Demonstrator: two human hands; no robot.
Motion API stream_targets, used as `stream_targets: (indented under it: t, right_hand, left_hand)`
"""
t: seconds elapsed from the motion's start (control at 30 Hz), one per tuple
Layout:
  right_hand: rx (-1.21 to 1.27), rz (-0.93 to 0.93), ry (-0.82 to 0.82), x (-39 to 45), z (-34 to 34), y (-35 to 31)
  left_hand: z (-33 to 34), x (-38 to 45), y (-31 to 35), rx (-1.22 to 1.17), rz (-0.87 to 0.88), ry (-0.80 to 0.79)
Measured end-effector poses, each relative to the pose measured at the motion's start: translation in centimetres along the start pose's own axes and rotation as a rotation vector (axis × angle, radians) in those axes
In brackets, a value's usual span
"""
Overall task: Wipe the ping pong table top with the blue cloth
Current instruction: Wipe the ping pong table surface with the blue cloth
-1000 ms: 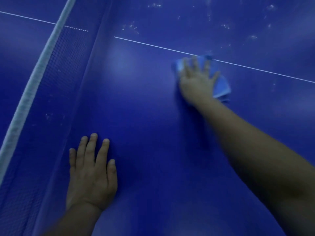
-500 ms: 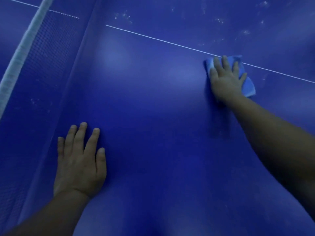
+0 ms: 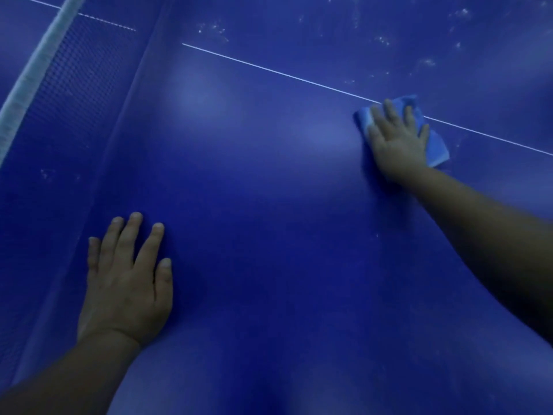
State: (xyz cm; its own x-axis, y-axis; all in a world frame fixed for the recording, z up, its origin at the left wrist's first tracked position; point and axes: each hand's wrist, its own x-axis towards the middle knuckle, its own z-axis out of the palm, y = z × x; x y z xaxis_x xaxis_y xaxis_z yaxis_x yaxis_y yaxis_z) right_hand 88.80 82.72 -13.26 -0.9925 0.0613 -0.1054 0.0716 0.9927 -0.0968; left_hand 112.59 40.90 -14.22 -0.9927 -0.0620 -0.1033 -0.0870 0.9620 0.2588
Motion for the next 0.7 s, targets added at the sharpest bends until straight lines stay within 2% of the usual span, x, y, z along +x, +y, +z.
stream_targets:
  t: [0.07, 0.17, 0.2, 0.23, 0.27, 0.37, 0.4, 0.43, 0.47, 0.53, 0.63, 0.7]
  right_hand:
    - [-0.075, -0.254, -0.001, -6.0, 1.5, -1.6]
    - [-0.135, -0.826, -0.09, -15.4, 3.3, -2.1]
    - [-0.15, -0.89, -0.122, -15.2, 2.7, -1.3]
    - [-0.154, -0.843, -0.113, -13.2, 2.1, -0.4]
    - [-0.142, -0.683, -0.063, -10.5, 1.4, 0.3]
    - [-0.048, -0.038, -0.034, -2.9, -0.4, 2.3]
    - [0.011, 0.07, -0.03, -2.2, -0.6, 1.9]
    - [0.022, 0.084, -0.021, -2.9, -0.6, 1.0]
    - [0.0, 0.029, -0.02, -4.4, -0.1, -0.4]
    - [-0.063, -0.209, -0.014, -10.4, 1.7, -3.7]
    - [-0.034, -0.761, -0.084, -24.9, 4.5, -7.0]
    - [-0.074, -1.09, -0.162, -28.8, 4.6, -5.9]
  left_hand:
    - [0.0, 0.0, 0.0, -0.001, 0.001, -0.006]
    - [-0.1, 0.0, 0.0, 0.008, 0.002, -0.006]
    - [-0.1, 0.1, 0.0, 0.006, 0.004, -0.002]
    - [-0.1, 0.0, 0.0, 0.003, 0.004, 0.005]
    - [-0.1, 0.0, 0.0, 0.0, 0.004, 0.011]
    - [0.0, -0.1, 0.0, -0.012, 0.006, 0.035]
    - [0.1, -0.1, -0.1, -0.011, 0.007, 0.039]
    - [0.2, -0.1, -0.1, -0.011, 0.011, 0.043]
    - [0.2, -0.1, -0.1, -0.011, 0.014, 0.048]
    - [0.2, -0.1, -0.2, -0.012, 0.015, 0.053]
    - [0.2, -0.2, -0.1, -0.01, 0.016, 0.07]
    - [0.3, -0.2, -0.2, -0.016, 0.018, 0.077]
